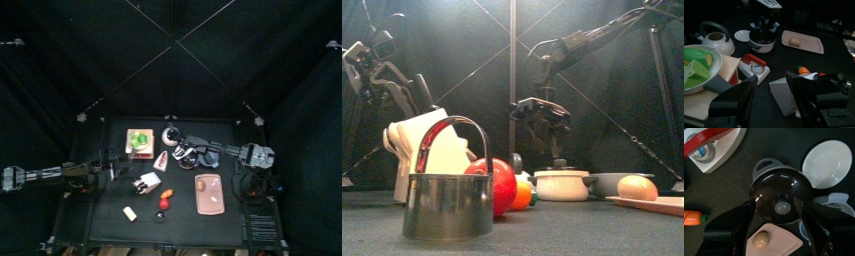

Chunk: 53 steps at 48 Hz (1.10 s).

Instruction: Grab kettle

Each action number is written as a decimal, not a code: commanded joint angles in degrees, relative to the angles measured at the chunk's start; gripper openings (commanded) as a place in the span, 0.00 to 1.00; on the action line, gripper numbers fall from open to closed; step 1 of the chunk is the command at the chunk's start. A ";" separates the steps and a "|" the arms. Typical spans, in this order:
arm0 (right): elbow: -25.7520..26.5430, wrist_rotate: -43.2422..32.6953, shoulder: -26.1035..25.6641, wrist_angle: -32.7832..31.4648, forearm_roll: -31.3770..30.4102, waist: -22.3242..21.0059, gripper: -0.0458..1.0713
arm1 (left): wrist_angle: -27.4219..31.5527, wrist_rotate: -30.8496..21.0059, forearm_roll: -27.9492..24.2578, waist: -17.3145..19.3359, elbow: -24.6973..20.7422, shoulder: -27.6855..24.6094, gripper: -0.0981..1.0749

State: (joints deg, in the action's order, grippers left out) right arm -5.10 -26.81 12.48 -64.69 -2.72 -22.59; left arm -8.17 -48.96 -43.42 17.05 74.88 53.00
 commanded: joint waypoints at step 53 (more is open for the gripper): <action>25.05 -3.16 11.78 4.92 -11.69 -8.26 0.89 | -0.18 0.00 0.97 -0.18 -0.26 -0.09 0.82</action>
State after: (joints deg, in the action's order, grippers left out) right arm 17.67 -29.97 25.58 -58.80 -13.71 -30.32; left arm -8.09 -48.96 -42.54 17.05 75.23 53.00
